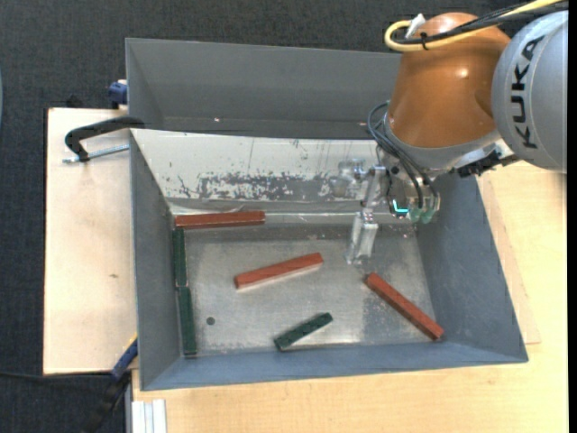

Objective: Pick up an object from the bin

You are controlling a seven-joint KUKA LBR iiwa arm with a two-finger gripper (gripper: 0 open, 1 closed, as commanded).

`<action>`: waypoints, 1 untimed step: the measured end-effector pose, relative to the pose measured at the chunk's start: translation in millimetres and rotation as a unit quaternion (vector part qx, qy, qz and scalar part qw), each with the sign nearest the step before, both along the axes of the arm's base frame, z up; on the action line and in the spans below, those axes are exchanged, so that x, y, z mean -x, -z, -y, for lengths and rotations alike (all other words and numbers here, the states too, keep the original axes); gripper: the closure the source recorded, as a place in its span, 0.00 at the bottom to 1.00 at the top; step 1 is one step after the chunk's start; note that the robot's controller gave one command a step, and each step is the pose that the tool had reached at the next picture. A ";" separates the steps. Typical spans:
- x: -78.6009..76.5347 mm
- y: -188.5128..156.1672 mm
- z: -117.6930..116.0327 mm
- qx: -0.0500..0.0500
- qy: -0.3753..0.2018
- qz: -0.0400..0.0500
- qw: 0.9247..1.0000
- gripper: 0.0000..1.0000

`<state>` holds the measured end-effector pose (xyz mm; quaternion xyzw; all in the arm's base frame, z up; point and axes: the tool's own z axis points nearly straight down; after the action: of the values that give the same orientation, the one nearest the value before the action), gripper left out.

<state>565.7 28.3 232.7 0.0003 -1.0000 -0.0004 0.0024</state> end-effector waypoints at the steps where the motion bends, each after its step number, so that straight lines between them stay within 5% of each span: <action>1: -1.5 -4.3 0.1 0.000 0.000 0.004 1.000 0.00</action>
Offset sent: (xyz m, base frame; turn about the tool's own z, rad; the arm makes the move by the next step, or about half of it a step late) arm 0.0089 0.0870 -0.1209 -0.0307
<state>567.2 28.2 237.0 -0.0001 -1.0000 -0.0007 -0.0018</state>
